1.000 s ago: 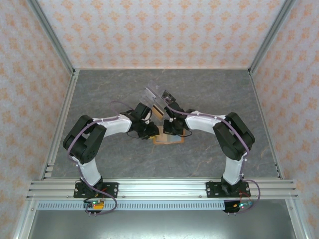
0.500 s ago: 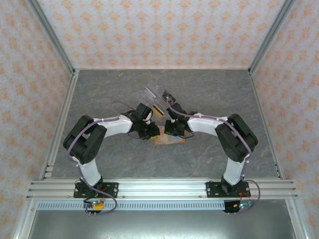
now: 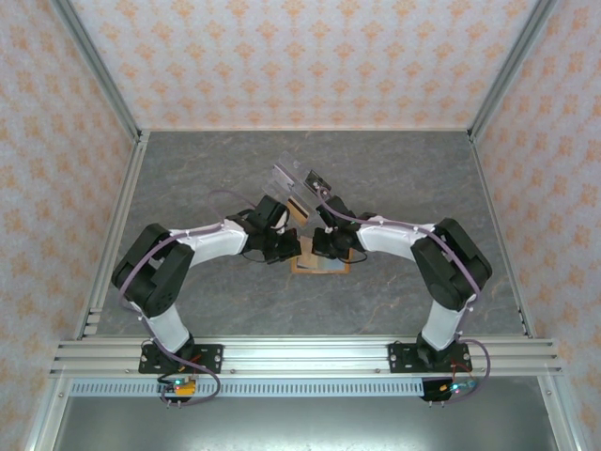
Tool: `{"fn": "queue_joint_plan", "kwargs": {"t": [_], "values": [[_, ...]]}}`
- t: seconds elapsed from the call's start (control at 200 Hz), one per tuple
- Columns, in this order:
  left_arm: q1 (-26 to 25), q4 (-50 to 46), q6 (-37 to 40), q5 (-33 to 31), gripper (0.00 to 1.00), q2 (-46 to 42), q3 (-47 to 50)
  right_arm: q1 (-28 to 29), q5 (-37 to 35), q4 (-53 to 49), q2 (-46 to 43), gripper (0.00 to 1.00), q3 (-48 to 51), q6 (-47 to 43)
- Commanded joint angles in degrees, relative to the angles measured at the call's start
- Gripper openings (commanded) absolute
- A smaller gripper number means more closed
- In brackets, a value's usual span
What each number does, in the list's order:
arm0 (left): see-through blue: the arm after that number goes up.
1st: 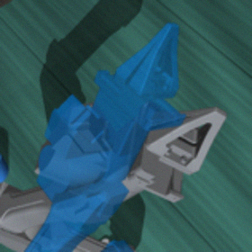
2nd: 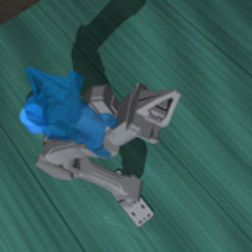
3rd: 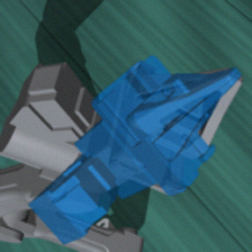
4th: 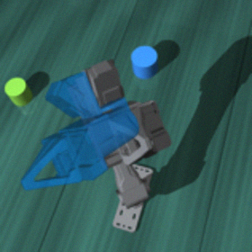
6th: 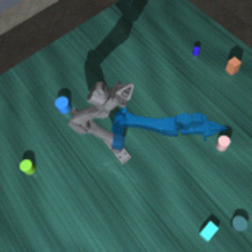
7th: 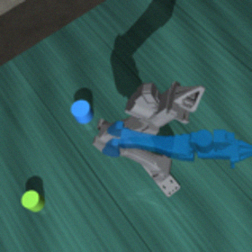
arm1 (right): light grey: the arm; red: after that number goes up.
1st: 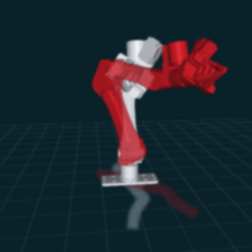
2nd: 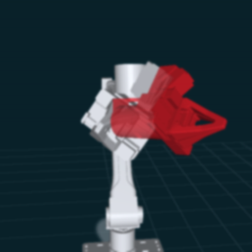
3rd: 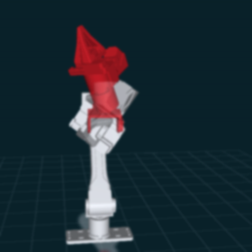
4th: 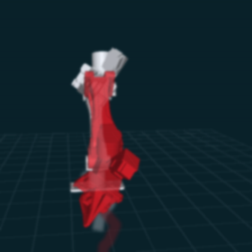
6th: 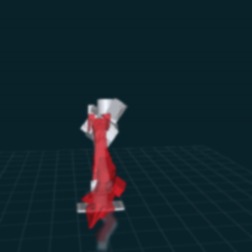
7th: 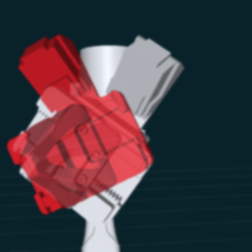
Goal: Take the credit cards out of the card holder
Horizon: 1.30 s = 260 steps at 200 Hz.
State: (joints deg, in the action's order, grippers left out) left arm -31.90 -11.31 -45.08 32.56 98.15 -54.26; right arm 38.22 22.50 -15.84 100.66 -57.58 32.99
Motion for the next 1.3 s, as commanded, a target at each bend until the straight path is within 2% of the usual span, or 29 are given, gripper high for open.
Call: {"fn": "queue_joint_plan", "kwargs": {"t": [0.0, 0.185, 0.621, 0.876, 1.091, 1.296], "values": [[-0.29, -2.11, 1.63, -3.28, 0.00, -3.02, -0.26, 0.32, 1.36, -2.77, -4.02, 0.12, -0.12, -0.15], [-0.32, -2.16, 1.64, -1.71, 0.01, -4.50, -0.84, -0.65, -0.93, -3.42, -8.70, 0.17, 0.93, -0.05], [-2.88, 5.26, -1.74, 5.59, 0.29, -0.54, -3.86, -4.93, -4.08, -2.09, -15.78, 0.19, 5.35, 1.13], [-4.92, 6.16, -2.90, 5.97, 0.43, 2.93, -7.99, -6.91, -6.69, -2.06, -18.86, 0.19, 7.24, 2.05], [-4.76, 5.56, -4.58, 3.94, 0.47, 4.86, -8.85, -7.72, -7.75, -3.36, -20.46, 0.20, 7.10, 1.11], [-2.53, 6.02, -5.70, 1.95, 0.45, 2.32, -5.91, -7.42, -4.01, -4.17, -17.26, 0.19, 4.61, -1.95]]}}
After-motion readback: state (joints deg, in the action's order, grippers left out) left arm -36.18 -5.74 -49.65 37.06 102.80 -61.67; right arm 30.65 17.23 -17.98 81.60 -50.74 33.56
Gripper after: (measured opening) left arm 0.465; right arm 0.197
